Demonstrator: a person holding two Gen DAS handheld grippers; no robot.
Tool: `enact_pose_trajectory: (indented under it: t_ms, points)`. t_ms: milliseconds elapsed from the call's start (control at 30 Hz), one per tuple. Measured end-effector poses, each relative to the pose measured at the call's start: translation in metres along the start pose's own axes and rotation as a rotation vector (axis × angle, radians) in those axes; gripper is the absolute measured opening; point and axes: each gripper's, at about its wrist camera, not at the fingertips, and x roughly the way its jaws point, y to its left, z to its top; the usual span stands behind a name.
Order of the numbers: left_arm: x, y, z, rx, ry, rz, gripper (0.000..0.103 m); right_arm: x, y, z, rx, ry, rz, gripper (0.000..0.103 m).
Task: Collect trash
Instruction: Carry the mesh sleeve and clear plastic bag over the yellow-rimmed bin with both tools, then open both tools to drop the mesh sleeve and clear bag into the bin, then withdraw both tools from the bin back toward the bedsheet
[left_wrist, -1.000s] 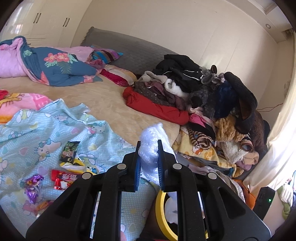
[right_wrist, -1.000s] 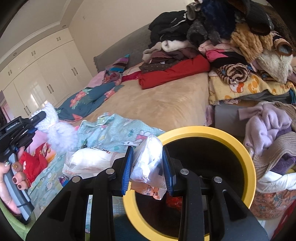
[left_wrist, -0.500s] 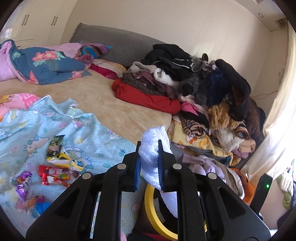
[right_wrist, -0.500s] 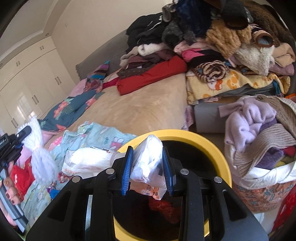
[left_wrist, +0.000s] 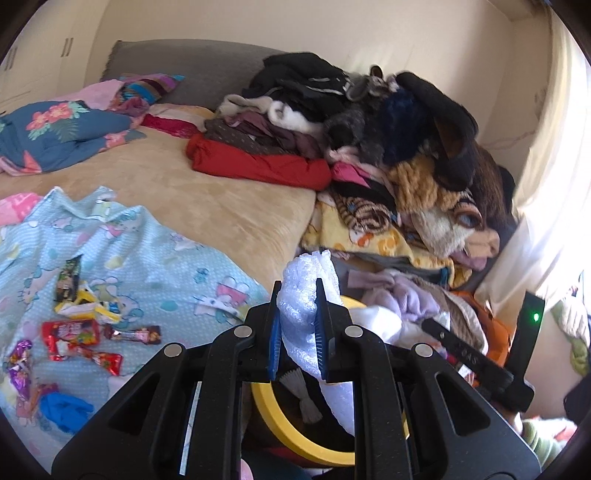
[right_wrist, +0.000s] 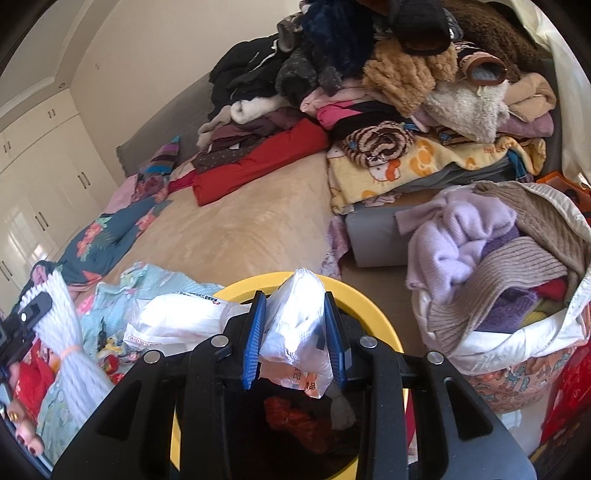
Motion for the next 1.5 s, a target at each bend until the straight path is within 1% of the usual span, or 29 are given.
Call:
enact_pose_trajectory:
  t_ms: [200, 467, 567, 633, 667, 700, 733, 767, 800, 867, 900, 933, 1100, 1300, 1500]
  points:
    - [0.016, -0.016, -0.017, 0.046, 0.055, -0.018, 0.010, 0.005, -0.008, -0.003, 0.009, 0.006, -0.041, 0.030]
    - [0.035, -0.022, -0.032, 0.061, 0.112, -0.026, 0.010, 0.013, -0.011, -0.008, -0.010, 0.017, -0.083, 0.031]
    - [0.041, -0.023, -0.036, 0.061, 0.133, -0.036, 0.011, 0.017, -0.012, -0.010, -0.002, 0.025, -0.080, 0.033]
    - [0.044, -0.022, -0.038, 0.057, 0.141, -0.032, 0.013, 0.020, -0.012, -0.011, 0.014, 0.038, -0.059, 0.035]
    - [0.044, -0.021, -0.039, 0.053, 0.143, -0.032, 0.014, 0.021, -0.012, -0.012, 0.021, 0.043, -0.042, 0.041]
    - [0.045, -0.018, -0.039, 0.044, 0.146, -0.032, 0.024, 0.021, -0.011, -0.012, 0.033, 0.047, -0.021, 0.053]
    - [0.045, -0.016, -0.039, 0.034, 0.147, -0.025, 0.043, 0.021, -0.011, -0.012, 0.040, 0.042, -0.018, 0.059]
    - [0.045, -0.012, -0.039, 0.023, 0.147, -0.019, 0.051, 0.020, -0.010, -0.012, 0.042, 0.040, -0.013, 0.063]
    - [0.044, -0.007, -0.039, 0.004, 0.146, -0.018, 0.060, 0.020, -0.009, -0.011, 0.040, 0.042, -0.007, 0.064]
    - [0.042, 0.000, -0.038, -0.022, 0.139, -0.013, 0.066, 0.020, -0.005, -0.011, 0.034, 0.048, 0.001, 0.065]
    - [0.040, 0.004, -0.038, -0.028, 0.135, -0.001, 0.076, 0.020, -0.003, -0.012, 0.032, 0.050, 0.006, 0.066]
    - [0.039, 0.007, -0.037, -0.031, 0.130, 0.010, 0.082, 0.020, 0.000, -0.012, 0.030, 0.052, 0.011, 0.067]
    - [0.030, 0.022, -0.032, -0.049, 0.105, 0.052, 0.090, 0.018, 0.017, -0.014, -0.009, 0.061, 0.041, 0.068]
    - [0.018, 0.036, -0.028, -0.066, 0.069, 0.088, 0.092, 0.014, 0.043, -0.017, -0.052, 0.063, 0.097, 0.074]
    - [0.005, 0.052, -0.023, -0.077, 0.035, 0.125, 0.092, 0.010, 0.074, -0.020, -0.115, 0.065, 0.159, 0.076]
